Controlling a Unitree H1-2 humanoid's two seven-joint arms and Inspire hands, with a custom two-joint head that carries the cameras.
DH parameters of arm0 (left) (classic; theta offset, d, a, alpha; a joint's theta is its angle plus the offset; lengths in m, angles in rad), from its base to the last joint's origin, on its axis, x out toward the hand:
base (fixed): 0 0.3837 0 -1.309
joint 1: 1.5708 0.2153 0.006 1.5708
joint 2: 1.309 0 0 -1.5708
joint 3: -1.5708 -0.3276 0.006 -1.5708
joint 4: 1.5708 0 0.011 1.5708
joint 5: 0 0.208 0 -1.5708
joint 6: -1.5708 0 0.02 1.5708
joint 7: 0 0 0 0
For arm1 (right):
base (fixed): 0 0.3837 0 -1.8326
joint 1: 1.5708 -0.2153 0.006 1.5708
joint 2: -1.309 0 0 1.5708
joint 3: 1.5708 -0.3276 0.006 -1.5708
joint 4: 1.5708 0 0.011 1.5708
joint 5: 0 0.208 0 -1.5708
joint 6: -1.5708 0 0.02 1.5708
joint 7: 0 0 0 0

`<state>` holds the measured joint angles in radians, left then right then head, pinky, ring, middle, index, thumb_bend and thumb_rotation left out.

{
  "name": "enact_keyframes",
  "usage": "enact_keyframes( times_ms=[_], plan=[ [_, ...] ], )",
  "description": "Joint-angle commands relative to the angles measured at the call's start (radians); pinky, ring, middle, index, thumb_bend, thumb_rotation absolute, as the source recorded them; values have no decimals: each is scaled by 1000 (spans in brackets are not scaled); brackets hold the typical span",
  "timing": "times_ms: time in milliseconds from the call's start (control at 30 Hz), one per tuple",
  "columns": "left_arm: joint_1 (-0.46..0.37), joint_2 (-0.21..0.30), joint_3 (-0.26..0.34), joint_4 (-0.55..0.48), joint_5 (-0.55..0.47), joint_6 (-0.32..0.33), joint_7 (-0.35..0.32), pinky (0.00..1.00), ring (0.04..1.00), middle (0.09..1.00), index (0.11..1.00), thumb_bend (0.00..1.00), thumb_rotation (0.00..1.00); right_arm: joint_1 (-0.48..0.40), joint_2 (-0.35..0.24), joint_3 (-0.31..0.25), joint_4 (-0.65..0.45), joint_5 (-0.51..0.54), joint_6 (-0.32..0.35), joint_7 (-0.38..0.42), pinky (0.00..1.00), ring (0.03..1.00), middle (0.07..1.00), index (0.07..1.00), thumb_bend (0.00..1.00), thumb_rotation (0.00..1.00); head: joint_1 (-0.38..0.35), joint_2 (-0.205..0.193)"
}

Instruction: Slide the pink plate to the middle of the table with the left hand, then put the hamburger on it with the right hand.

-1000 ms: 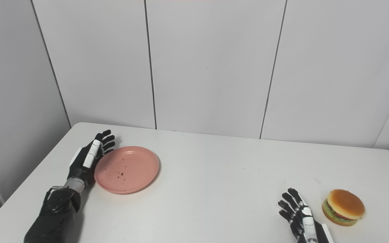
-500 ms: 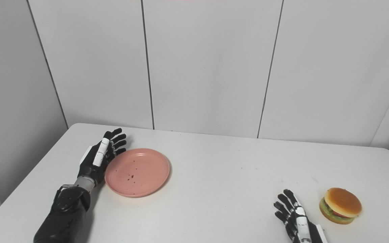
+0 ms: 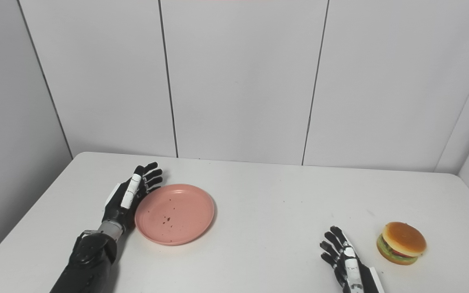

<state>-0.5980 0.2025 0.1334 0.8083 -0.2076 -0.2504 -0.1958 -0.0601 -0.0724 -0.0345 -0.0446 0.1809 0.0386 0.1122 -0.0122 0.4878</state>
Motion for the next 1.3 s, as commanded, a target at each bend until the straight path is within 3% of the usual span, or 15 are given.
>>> enact_keyframes(
  times_ms=[0,200,633,1000,1267],
  plan=[
    [-33,6,-5,-33,6,-9,-8,824,869,854,834,939,862,24,26,20,7,-1,21,2,878,872,901,907,872,1000,-4,3],
    [-20,-18,-16,-61,0,17,-13,839,881,869,845,924,870,30,32,31,-15,-9,34,-11,874,873,899,905,876,1000,-12,11],
    [-16,-69,-42,-56,26,8,-6,806,874,861,845,933,884,35,43,45,-43,-23,55,-22,870,871,898,907,863,1000,-39,23],
    [-14,-102,-60,-68,34,15,-8,836,882,877,849,927,881,26,68,67,-59,-39,74,-49,867,869,897,908,864,1000,-112,44],
    [4,-134,-69,-110,59,49,39,842,886,879,831,917,887,21,81,78,-61,-57,75,-61,876,874,902,914,861,1000,-152,55]
  ],
)
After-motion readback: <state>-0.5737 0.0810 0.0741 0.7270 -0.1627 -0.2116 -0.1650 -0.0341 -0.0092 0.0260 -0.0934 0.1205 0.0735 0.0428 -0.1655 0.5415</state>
